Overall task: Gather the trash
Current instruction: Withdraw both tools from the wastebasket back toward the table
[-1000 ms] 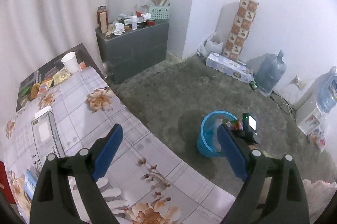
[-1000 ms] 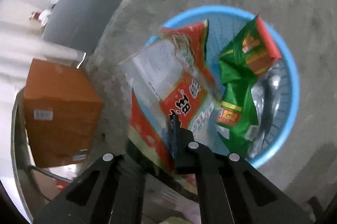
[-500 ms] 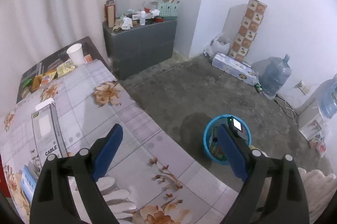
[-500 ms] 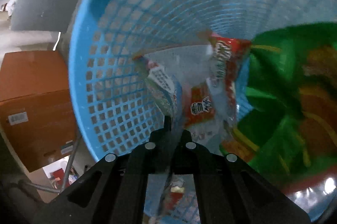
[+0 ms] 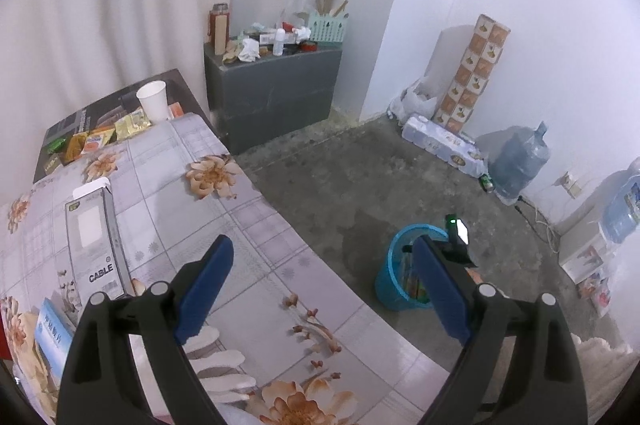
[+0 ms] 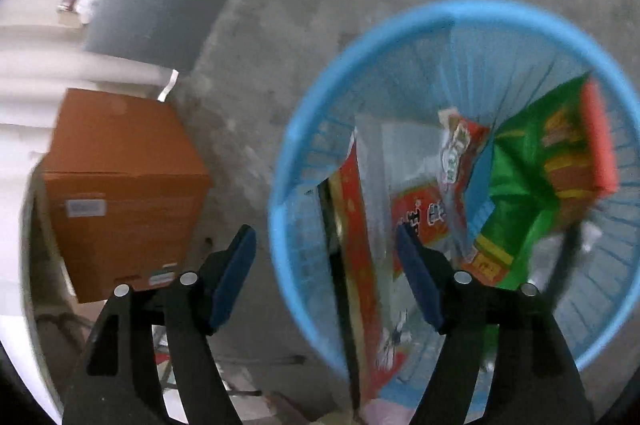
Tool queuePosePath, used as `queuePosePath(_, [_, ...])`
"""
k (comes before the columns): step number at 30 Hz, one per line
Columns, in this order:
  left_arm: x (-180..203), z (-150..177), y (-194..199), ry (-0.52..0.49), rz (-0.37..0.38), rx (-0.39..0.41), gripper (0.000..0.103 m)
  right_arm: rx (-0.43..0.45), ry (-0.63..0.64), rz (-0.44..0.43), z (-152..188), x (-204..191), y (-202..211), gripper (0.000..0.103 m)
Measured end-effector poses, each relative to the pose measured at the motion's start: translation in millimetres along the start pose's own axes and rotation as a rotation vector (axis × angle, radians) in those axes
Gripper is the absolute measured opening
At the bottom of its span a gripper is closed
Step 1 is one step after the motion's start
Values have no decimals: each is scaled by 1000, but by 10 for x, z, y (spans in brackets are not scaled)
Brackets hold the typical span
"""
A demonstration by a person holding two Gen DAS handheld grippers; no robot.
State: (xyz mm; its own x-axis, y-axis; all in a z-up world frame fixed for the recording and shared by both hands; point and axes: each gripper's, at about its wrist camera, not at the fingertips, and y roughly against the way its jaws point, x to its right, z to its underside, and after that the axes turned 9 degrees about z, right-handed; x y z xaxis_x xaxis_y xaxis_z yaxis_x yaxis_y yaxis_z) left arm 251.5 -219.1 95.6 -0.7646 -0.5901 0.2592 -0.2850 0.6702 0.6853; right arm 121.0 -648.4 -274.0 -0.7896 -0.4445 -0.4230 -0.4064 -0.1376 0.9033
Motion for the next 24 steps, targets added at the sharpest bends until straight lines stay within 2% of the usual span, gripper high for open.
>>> queuePosePath(2, [6,21,99,4,-1,20,89,60,-2,-44,9,2,340,70])
queuePosePath(4, [-8,58,216,19,-1,41,89,116,-7,-40,-8,6,655,71])
queuePosePath(7, [-63,138,362,54,-2,56,89,191,3,50,3,93,946,71])
queuePosePath(9, [-102,201,473,84,5,60,89,199,3,102,70,174,1056,69])
queuePosePath(11, [-133,260,589,98,4,73,89,170,14,144,128,225,971,61])
queuePosePath(13, [-162,325,710,105,-5,93,89,125,37,217,143,272,905,47])
queuePosePath(17, [-237,477,850,136,-21,107,90,28,122,316,218,208,472,27])
queuePosePath(21, [-353,604,825,186,-34,81,90,-72,207,396,273,254,12,19])
queuePosePath(22, [-390,630,801,201,-41,73,90,-92,216,439,257,281,-111,19])
queuePosePath(24, [-471,671,739,227,-58,57,90,-171,203,587,199,426,-415,17])
